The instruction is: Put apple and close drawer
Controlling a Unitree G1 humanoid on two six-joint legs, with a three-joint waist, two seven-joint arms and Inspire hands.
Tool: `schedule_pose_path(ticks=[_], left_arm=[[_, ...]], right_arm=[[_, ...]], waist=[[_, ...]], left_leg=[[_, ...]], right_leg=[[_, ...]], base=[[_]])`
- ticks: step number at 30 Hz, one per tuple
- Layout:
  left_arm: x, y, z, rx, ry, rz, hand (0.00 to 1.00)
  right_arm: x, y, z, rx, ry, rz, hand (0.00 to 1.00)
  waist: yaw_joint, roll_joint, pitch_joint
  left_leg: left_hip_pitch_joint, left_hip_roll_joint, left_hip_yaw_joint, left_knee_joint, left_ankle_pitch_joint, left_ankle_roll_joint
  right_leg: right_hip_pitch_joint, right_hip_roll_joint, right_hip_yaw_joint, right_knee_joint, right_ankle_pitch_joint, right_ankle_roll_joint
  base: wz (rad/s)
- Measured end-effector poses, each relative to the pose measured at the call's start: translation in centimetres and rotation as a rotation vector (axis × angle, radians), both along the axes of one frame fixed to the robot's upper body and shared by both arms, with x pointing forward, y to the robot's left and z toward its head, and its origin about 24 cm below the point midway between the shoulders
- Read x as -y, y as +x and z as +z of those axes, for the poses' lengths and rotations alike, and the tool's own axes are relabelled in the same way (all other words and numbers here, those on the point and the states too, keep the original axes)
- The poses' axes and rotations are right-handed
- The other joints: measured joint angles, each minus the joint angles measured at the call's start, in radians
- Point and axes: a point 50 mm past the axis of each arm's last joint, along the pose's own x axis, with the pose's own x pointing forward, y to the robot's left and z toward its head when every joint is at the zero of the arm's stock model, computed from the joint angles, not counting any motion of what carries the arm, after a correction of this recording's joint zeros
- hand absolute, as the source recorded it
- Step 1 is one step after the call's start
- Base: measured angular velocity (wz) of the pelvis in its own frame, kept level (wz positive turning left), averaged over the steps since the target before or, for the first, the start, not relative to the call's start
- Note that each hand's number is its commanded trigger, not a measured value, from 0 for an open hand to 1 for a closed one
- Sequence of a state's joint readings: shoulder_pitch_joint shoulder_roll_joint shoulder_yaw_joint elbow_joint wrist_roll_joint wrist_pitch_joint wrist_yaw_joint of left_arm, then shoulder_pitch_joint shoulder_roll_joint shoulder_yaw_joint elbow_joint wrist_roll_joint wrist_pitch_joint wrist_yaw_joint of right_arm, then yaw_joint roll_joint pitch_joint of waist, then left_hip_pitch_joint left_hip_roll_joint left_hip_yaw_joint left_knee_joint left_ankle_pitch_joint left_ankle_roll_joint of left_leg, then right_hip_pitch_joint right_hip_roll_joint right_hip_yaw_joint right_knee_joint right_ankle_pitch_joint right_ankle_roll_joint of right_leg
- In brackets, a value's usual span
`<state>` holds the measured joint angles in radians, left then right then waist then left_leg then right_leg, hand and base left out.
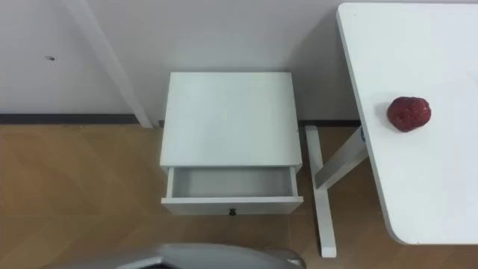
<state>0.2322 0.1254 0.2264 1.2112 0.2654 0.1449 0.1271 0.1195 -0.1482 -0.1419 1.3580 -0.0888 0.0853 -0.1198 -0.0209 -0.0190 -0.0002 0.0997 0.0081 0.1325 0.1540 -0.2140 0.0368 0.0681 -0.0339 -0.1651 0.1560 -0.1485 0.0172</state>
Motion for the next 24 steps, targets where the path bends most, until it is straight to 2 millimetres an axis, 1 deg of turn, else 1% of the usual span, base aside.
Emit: schedule_pose_path(ticks=[1,4,6,8,9,11,12,14,15,17,18,19,20,21,23,24], left_arm=[[0.0,0.0,0.0,0.0,0.0,0.0,0.0],[0.0,0.0,0.0,-0.001,0.0,-0.001,0.0],[0.0,0.1,0.0,0.001,0.0,-0.004,0.0],[0.0,0.4,0.0,0.007,0.001,-0.01,0.0],[0.0,0.4,0.0,0.008,0.001,-0.01,0.0],[-0.1,0.4,0.0,0.014,0.004,0.0,0.0],[-0.1,0.4,0.0,0.016,0.005,0.002,0.0],[-0.3,0.4,0.1,0.032,0.011,0.028,0.0],[-0.4,0.4,0.1,0.038,0.014,0.039,0.0],[-0.7,-0.1,0.2,0.045,0.026,0.078,0.0],[-0.8,-0.3,0.3,0.045,0.028,0.085,0.0],[-0.9,-0.8,0.3,0.044,0.033,0.107,0.0],[-1.1,-1.1,0.4,0.043,0.038,0.124,0.0],[-1.2,-1.1,0.4,0.044,0.041,0.127,0.0],[-1.5,-1.2,0.5,0.049,0.051,0.141,0.0],[-1.6,-1.1,0.6,0.053,0.053,0.146,0.0]], right_arm=[[0.0,0.0,0.0,0.0,0.0,0.0,0.0],[0.0,0.0,0.0,-0.002,-0.001,-0.003,0.0],[0.0,0.1,0.0,0.006,-0.007,-0.025,0.0],[0.0,0.2,0.0,0.03,-0.01,-0.1,0.0],[0.0,0.4,0.0,0.045,-0.013,-0.142,0.0],[-0.1,0.6,0.0,0.104,-0.011,-0.359,0.0],[0.0,0.4,0.0,0.12,-0.009,-0.427,0.0],[0.2,0.2,0.0,0.193,-0.001,-0.686,0.0],[0.3,0.2,0.1,0.213,0.001,-0.747,0.0],[0.6,0.0,0.2,0.287,0.006,-1.006,0.0],[0.7,0.0,0.2,0.308,0.007,-1.072,0.0],[0.9,0.0,0.2,0.358,0.008,-1.223,0.0],[1.2,0.0,0.4,0.416,0.009,-1.368,0.0],[1.4,0.0,0.4,0.444,0.008,-1.436,0.0],[2.0,0.1,0.6,0.531,-0.001,-1.636,0.0],[2.2,0.2,0.7,0.551,-0.004,-1.677,0.0]], waist=[[0.0,0.002,-0.0014],[0.001,0.003,-0.0016],[0.001,0.001,-0.0001],[0.002,0.004,-0.0003],[0.002,0.002,0.001],[0.0,0.006,0.0016],[0.0,0.007,0.0023],[-0.003,0.01,0.0041],[-0.005,0.01,0.0045],[-0.017,0.009,0.0043],[-0.025,0.008,0.0047],[-0.037,0.007,0.0052],[-0.042,0.007,0.0049],[-0.047,0.006,0.0045],[-0.062,0.005,0.0038],[-0.063,0.005,0.0031]], left_leg=[[0.0,0.0,0.0,0.0,0.0,0.0],[0.002,0.0,0.0,-0.002,0.0,0.0],[0.002,0.0,0.0,-0.002,0.0,0.0],[0.002,0.001,0.0,-0.003,-0.001,-0.001],[0.002,0.001,0.0,-0.003,-0.001,-0.001],[0.003,0.002,0.001,-0.002,-0.001,-0.001],[0.004,0.002,0.001,-0.003,-0.001,-0.001],[0.008,0.002,0.002,-0.004,-0.001,-0.001],[0.01,0.002,0.003,-0.005,-0.001,-0.001],[0.018,0.002,0.003,-0.009,-0.001,-0.001],[0.019,0.002,0.002,-0.008,-0.001,-0.001],[0.024,0.001,0.003,-0.008,-0.001,-0.001],[0.03,0.0,0.005,-0.01,-0.003,-0.001],[0.031,0.0,0.006,-0.009,-0.003,-0.001],[0.03,-0.001,0.01,-0.009,-0.003,-0.001],[0.029,-0.001,0.012,-0.008,-0.003,-0.001]], right_leg=[[0.0,0.0,-0.001,0.0,0.0,0.0],[0.0,0.0,-0.001,0.0,0.0,0.0],[0.0,0.001,0.0,0.0,0.0,0.0],[0.0,0.001,-0.001,0.001,0.0,0.0],[0.0,0.001,-0.001,0.002,0.0,0.0],[0.0,0.001,0.003,0.003,0.0,0.0],[0.001,0.001,0.004,0.003,0.0,0.0],[0.002,0.001,0.001,0.009,0.0,0.0],[0.002,0.001,0.002,0.011,0.0,0.0],[0.009,0.001,0.001,0.011,-0.001,0.0],[0.011,0.001,0.001,0.011,-0.002,0.0],[0.013,0.0,0.001,0.012,-0.004,0.0],[0.015,0.0,0.002,0.014,-0.007,0.001],[0.016,0.0,0.003,0.014,-0.009,0.001],[0.01,0.0,0.013,0.018,-0.013,0.001],[0.005,0.0,0.015,0.019,-0.014,0.001]], base=[[0.0],[0.0],[0.0],[0.0],[0.0],[0.0],[0.0],[0.0],[0.0],[0.0],[0.0],[-0.03],[-0.05],[-0.05],[-0.02],[-0.08]])
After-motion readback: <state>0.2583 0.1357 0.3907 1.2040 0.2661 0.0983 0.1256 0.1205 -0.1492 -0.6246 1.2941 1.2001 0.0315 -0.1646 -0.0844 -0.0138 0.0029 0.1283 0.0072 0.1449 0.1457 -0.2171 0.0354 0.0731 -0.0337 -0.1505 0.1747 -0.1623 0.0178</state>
